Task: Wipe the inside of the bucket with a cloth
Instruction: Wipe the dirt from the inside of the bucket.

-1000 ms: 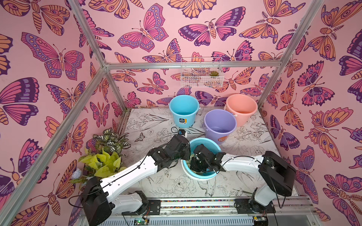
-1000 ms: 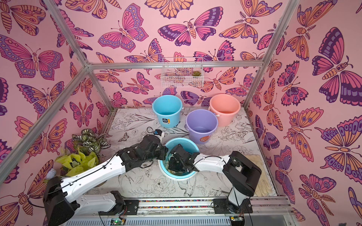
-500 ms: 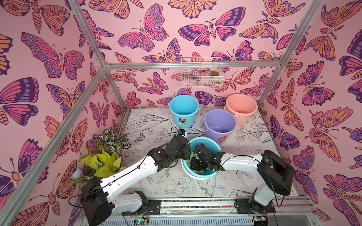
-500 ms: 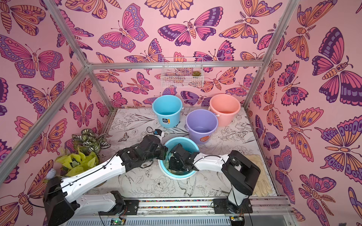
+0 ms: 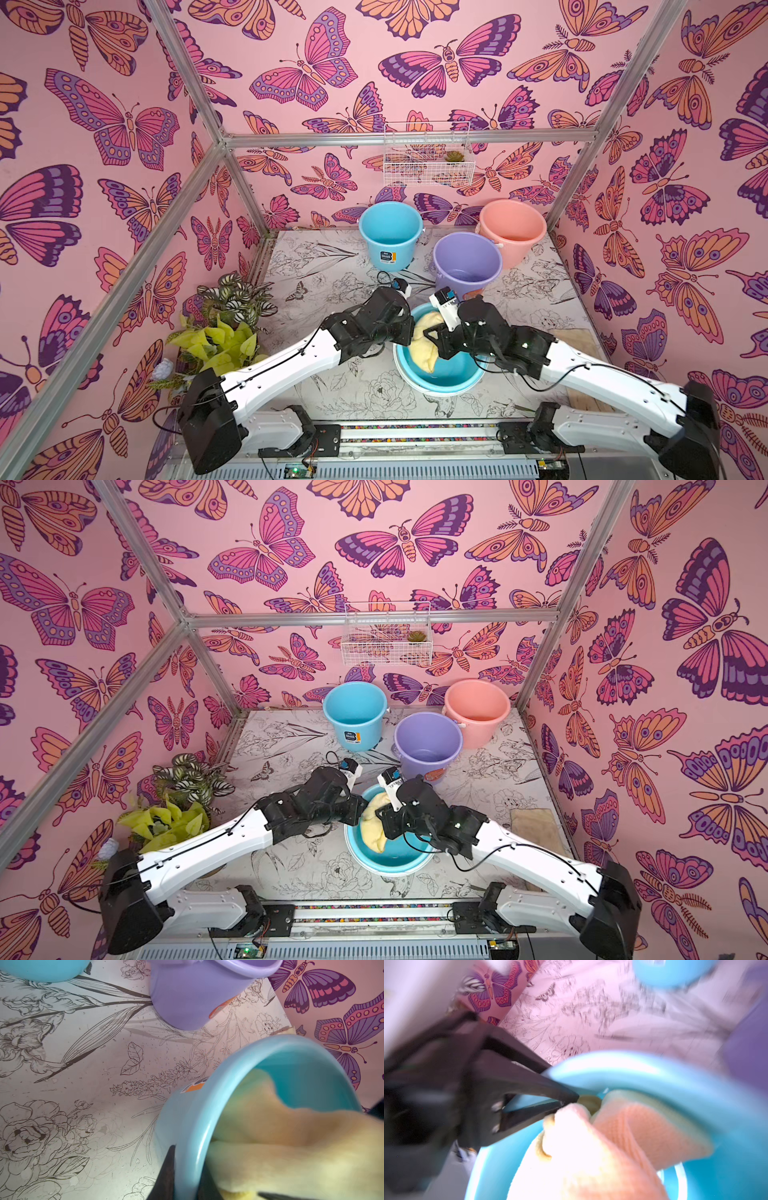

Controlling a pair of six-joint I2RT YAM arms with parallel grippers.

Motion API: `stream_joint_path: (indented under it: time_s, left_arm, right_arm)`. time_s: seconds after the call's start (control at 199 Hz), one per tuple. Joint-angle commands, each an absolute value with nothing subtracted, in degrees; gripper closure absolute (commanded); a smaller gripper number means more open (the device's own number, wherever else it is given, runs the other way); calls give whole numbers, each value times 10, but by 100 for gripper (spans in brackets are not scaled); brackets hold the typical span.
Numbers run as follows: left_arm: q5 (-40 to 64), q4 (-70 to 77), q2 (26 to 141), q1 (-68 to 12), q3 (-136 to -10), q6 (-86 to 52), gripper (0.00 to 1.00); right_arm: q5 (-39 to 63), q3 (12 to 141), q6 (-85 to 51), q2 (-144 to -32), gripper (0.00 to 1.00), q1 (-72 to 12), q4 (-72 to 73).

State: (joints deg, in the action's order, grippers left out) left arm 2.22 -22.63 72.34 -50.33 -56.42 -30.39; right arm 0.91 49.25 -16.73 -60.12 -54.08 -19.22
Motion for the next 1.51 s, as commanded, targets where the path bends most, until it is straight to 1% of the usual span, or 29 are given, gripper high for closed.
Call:
stream_joint_path:
  time_s: [0.0, 0.161, 0.256, 0.487, 0.587, 0.808, 0.959, 1.205, 1.346, 1.501]
  left_arm:
    - [61, -226, 723, -505, -578, -287, 100]
    - [86, -230, 719, -505, -573, -279, 100]
    - [101, -230, 718, -505, -570, -275, 100]
    - [134, -237, 720, -506, -574, -258, 100]
    - [143, -238, 716, -506, -574, -254, 100]
    - [165, -238, 720, -508, -577, -249, 100]
    - [168, -238, 715, -512, -581, -243, 100]
    - [131, -251, 697, -513, -577, -250, 100]
    - [114, -251, 694, -513, -577, -255, 100]
    - [121, -252, 701, -513, -583, -251, 100]
  right_arm:
    - [-31, 516, 97, -565, 100, -539, -246]
    - [-35, 511, 367, -526, 100, -540, -269]
    - [-36, 511, 484, -521, 100, -540, -272]
    - [-12, 494, 665, -535, 100, -541, -198]
    - [-9, 487, 714, -551, 100, -541, -172]
    - [16, 484, 739, -594, 100, -541, -131]
    - [13, 480, 740, -614, 100, -542, -116]
    - [47, 498, 724, -595, 100, -542, -203]
    - [67, 492, 693, -567, 100, -542, -212]
    - [58, 484, 681, -551, 100, -542, -218]
